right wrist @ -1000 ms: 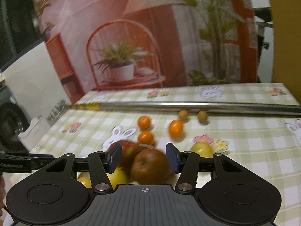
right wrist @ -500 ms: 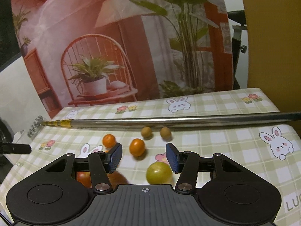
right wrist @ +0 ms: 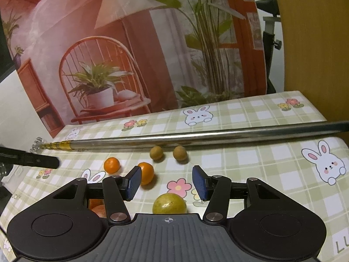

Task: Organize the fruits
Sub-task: 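Move left to a loose tangerine while right moves to another tangerine, then grasp a tangerine with left while right grasps another tangerine, then carry both tangerines over the plate and lower them with both tools, then open both tools to release the tangerines on the plate, then grasp another tangerine with left while right moves to the yellow-green fruit, then carry the tangerine to the plate with left while right grasps the yellow-green fruit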

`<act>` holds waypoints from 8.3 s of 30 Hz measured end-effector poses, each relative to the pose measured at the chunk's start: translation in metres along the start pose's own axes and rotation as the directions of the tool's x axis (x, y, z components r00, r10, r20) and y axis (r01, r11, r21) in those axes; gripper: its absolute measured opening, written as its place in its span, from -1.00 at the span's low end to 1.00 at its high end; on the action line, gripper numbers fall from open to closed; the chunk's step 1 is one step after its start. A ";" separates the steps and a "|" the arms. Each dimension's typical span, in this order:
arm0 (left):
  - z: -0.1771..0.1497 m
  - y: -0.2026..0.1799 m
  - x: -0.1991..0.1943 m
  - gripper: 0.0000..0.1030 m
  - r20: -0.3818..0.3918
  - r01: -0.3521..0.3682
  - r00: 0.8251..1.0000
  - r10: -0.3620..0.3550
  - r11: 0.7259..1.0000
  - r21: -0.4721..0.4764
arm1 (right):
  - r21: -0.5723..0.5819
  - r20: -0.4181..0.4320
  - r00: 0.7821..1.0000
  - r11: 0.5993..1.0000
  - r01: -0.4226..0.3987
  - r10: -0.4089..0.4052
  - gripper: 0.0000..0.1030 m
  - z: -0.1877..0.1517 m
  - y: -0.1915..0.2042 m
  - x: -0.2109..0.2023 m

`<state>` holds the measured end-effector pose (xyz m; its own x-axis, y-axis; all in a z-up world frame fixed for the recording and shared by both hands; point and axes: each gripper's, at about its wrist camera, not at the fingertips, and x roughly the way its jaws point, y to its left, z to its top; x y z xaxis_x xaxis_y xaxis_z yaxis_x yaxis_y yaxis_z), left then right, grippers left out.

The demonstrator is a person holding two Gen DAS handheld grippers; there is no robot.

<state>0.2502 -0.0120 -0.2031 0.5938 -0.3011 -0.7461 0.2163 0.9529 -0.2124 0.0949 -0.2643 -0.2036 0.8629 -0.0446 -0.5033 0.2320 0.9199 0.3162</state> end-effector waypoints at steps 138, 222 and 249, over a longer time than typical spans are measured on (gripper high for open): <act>-0.100 -0.006 -0.045 -0.31 -0.009 0.036 0.999 -0.035 0.999 0.016 | -0.198 -0.227 0.965 0.964 -0.175 0.129 -0.37 -0.051 0.103 -0.016; 0.001 -0.015 0.055 -0.25 -0.159 0.029 0.987 -0.038 0.998 -0.059 | -0.001 -0.033 0.999 1.000 0.002 -0.002 -0.27 -0.002 -0.026 -0.012; -0.009 -0.020 0.031 -0.28 -0.080 0.029 0.997 -0.025 0.998 0.054 | 0.063 -0.158 0.986 0.997 -0.048 0.058 -0.27 -0.014 -0.023 0.021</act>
<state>0.2572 -0.0398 -0.2284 0.5246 -0.3208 -0.7886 0.2750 0.9405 -0.1997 0.1011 -0.2810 -0.2331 0.7932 0.0708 -0.6048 0.2176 0.8947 0.3902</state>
